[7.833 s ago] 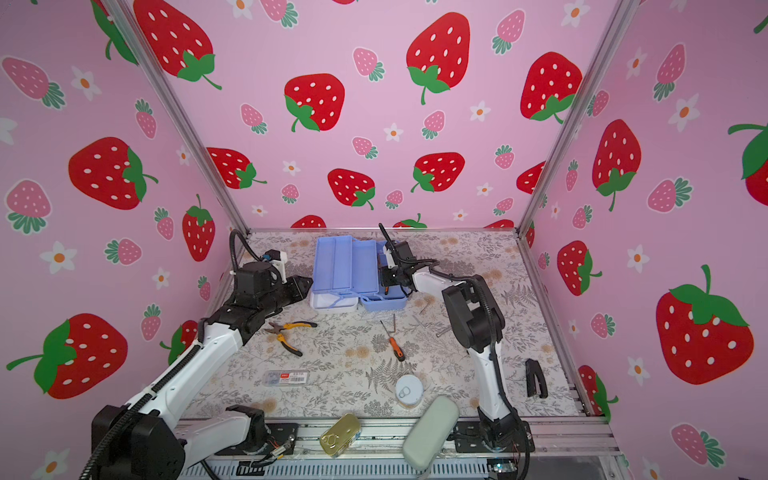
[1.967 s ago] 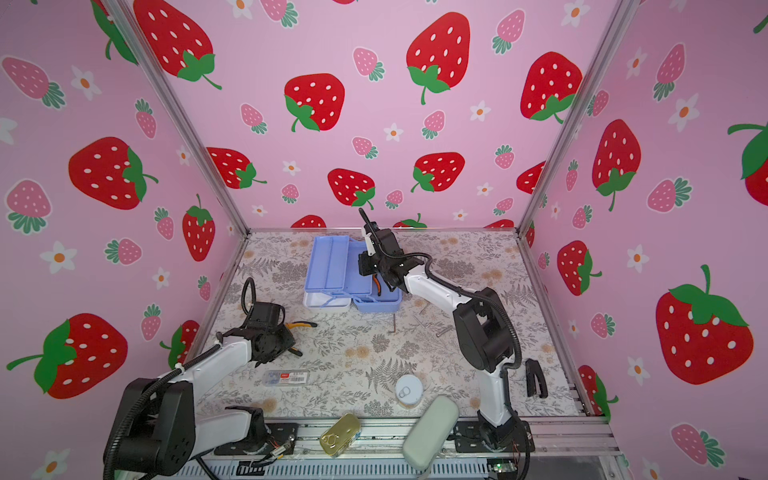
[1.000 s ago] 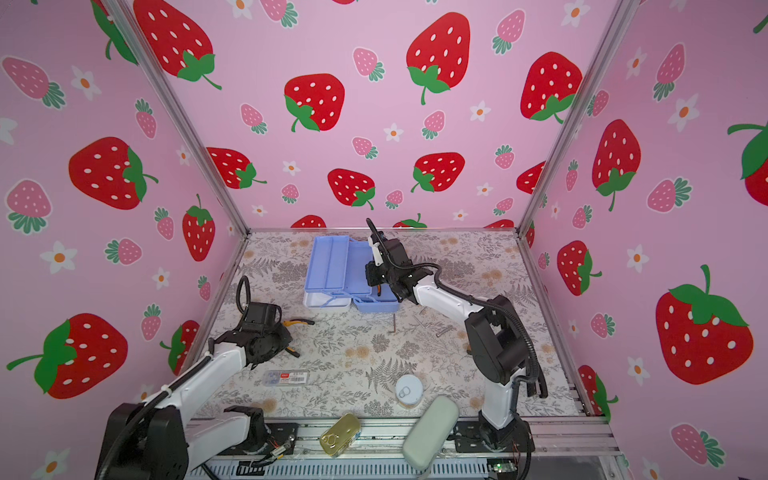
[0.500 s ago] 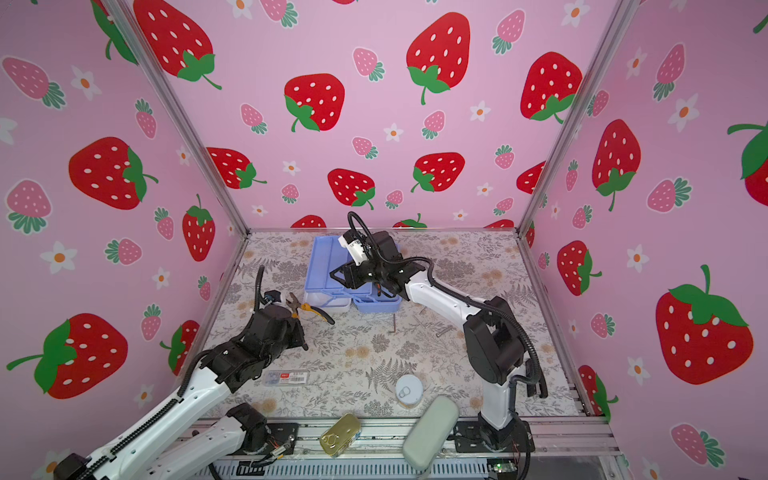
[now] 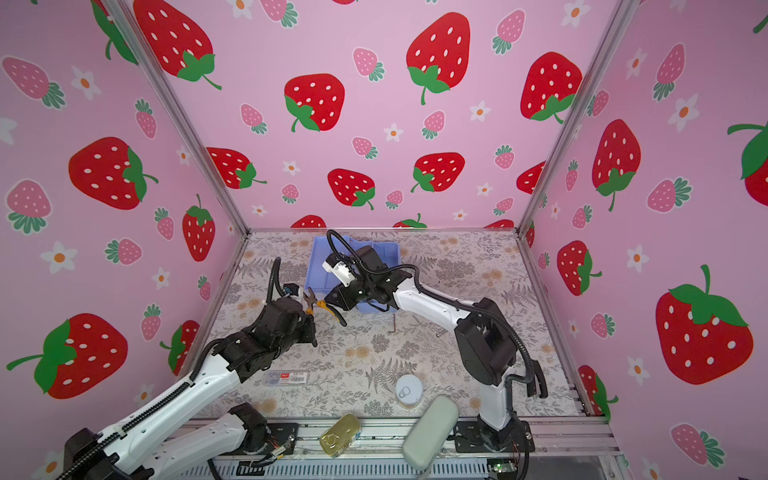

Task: Pack the tool kit
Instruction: 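Close the right gripper on the yellow pliers handle held by the left gripper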

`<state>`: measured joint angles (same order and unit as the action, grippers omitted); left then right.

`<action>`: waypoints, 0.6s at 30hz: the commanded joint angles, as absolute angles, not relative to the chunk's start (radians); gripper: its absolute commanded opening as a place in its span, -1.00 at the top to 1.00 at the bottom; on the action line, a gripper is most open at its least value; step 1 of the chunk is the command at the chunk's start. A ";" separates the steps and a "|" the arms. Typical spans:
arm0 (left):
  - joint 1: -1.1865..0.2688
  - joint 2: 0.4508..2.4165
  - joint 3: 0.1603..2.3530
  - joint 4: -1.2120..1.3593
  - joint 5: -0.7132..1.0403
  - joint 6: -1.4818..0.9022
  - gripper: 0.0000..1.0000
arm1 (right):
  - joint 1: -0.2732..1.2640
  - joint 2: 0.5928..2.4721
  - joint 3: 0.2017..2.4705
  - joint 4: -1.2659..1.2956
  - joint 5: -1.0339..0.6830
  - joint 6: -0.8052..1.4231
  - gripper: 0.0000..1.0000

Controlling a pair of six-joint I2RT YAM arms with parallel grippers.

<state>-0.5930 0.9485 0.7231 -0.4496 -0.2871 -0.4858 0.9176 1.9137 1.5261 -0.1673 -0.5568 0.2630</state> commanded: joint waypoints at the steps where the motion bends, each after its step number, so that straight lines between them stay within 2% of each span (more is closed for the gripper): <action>1: -0.600 0.952 0.797 -0.363 -0.290 -0.476 1.00 | 0.959 1.955 1.565 -0.194 -0.584 0.238 0.73; 5: -0.601 0.951 0.802 -0.360 -0.304 -0.472 1.00 | 0.970 1.967 1.572 -0.199 -0.581 0.248 0.62; 9: -0.601 0.956 0.803 -0.368 -0.322 -0.476 1.00 | 0.972 1.951 1.565 -0.221 -0.551 0.256 0.62; 14: -0.601 0.953 0.797 -0.357 -0.326 -0.482 1.00 | 0.957 1.897 1.541 -0.271 -0.424 0.238 0.61; 18: -0.600 0.951 0.800 -0.357 -0.331 -0.477 1.00 | 0.932 1.829 1.471 -0.236 -0.458 0.255 0.50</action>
